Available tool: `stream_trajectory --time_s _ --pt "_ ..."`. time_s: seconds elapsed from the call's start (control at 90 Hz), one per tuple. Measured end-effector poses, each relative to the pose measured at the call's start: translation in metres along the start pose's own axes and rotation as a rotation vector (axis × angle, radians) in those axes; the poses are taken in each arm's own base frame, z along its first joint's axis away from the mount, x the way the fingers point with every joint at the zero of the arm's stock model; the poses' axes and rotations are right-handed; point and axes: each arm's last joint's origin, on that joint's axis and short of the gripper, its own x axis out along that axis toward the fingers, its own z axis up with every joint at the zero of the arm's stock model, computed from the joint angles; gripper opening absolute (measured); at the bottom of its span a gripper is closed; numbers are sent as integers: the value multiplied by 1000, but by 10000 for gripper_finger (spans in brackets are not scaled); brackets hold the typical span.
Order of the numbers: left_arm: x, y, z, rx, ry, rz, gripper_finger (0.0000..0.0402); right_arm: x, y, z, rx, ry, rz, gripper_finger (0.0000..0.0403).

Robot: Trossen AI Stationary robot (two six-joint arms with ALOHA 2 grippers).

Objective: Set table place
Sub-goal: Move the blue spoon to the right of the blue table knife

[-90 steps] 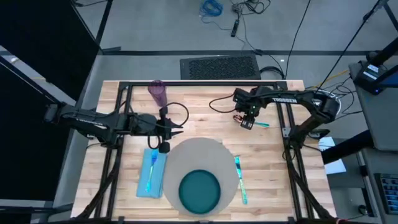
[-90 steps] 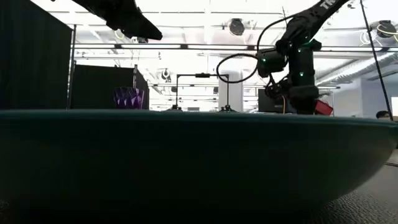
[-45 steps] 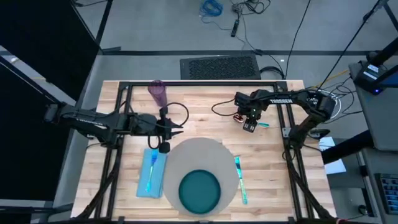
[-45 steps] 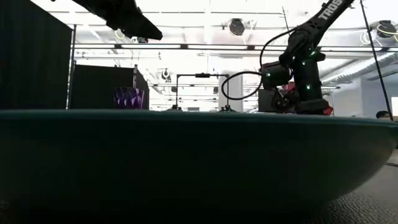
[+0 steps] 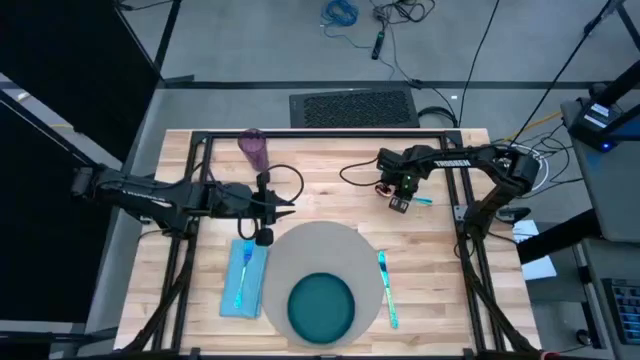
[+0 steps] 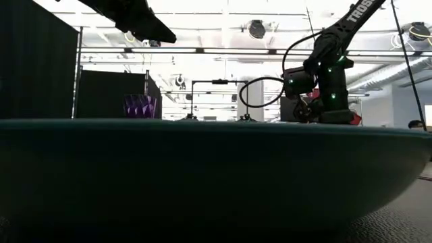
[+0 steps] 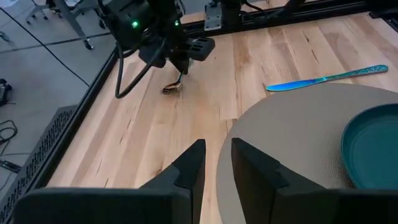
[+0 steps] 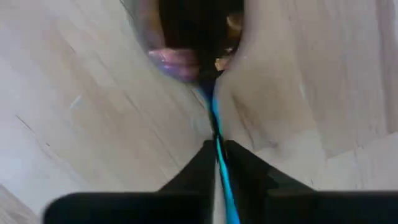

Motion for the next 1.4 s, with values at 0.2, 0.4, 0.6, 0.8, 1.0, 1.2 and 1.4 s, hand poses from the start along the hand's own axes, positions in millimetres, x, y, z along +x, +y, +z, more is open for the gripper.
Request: stream_trajectory --time_s 0.2,0.4,0.6,0.8,1.0,1.2,1.4 --pt "0 0 0 -1 0 0 63 -1 1 -3 155 39 20 2" --pt "0 0 0 -2 1 0 63 -3 26 -16 314 184 40 1" --pt "0 0 0 -1 4 0 63 -4 66 -23 428 219 44 1" --pt "0 0 -2 1 16 -2 63 -6 115 -43 490 266 8 0" --pt "0 0 -2 1 19 -2 63 -13 167 -73 587 227 20 0" --pt "0 0 -2 1 18 -2 63 -15 211 -101 692 164 104 0" --pt "0 0 -2 -7 18 -2 63 -15 232 -124 807 131 117 0"
